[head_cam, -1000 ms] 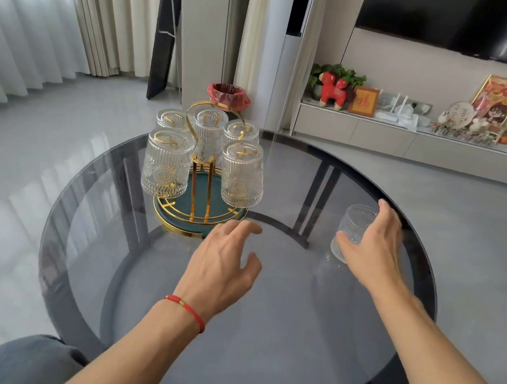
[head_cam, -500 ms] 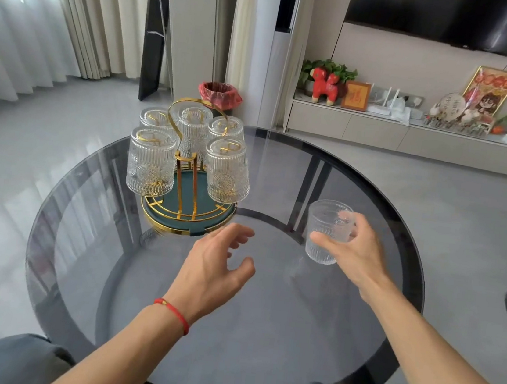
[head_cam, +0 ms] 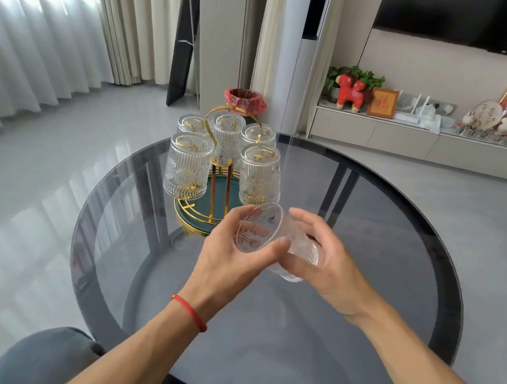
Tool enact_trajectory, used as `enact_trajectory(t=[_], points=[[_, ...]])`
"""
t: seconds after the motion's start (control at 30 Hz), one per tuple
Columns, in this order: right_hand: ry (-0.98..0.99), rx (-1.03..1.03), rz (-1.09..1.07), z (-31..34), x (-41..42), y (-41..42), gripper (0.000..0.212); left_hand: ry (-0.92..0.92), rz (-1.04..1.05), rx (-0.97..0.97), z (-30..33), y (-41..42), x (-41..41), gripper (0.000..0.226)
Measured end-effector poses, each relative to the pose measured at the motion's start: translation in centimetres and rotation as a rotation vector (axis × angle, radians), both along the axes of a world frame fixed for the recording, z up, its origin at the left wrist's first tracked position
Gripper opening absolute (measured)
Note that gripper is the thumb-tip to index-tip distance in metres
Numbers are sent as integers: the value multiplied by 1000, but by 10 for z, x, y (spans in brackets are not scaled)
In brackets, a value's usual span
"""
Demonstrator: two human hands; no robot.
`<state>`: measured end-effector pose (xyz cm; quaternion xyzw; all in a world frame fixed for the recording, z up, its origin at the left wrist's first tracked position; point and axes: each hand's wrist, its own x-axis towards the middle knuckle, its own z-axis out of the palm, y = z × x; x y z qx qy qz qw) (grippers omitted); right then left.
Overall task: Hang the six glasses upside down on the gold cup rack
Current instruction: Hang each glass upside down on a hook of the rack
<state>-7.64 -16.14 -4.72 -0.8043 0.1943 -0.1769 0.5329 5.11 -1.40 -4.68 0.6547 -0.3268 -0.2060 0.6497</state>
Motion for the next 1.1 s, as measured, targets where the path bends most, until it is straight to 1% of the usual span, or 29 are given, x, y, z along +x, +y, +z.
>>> enact_trajectory(t=[0.07,0.1,0.13,0.2,0.27,0.3,0.33,0.4,0.43,0.5,0.57,0.6,0.67,0.77,0.87,0.97,1.1], points=[[-17,281,41,-2,6,5,71,226,21,-75,5,3,5,86],[-24,392,67,-4,9,9,64,307,21,-97,7,6,8,87],[-53,435,80,-4,13,13,59,354,11,-105,10,8,10,85],[-140,407,52,1,21,18,52,428,-28,-138,14,10,14,80],[-203,320,-34,15,30,21,54,436,-42,-163,16,12,18,79],[-224,247,-86,24,35,21,56,366,-14,-139,17,12,19,76],[-239,151,-134,34,40,22,58,226,42,-73,18,13,21,71],[-226,-101,-188,53,52,23,61,-144,163,133,14,16,24,65],[-206,-231,-204,62,58,24,61,-302,190,251,10,17,26,61],[-182,-442,-233,79,72,24,62,-529,148,484,-1,18,31,54],[-170,-575,-233,91,87,25,64,-716,33,700,-13,16,37,59],[-156,-622,-225,96,94,24,66,-770,-18,779,-18,14,39,61],[-120,-700,-212,103,106,23,68,-800,-93,884,-23,12,41,65],[-84,-771,-193,107,118,23,72,-844,-133,970,-27,8,42,63],[-56,-795,-196,106,130,24,77,-879,-130,989,-26,7,43,56],[-15,-842,-194,100,140,25,76,-888,-143,988,-26,8,43,48],[50,-874,-171,89,149,25,75,-879,-155,970,-25,10,43,46]])
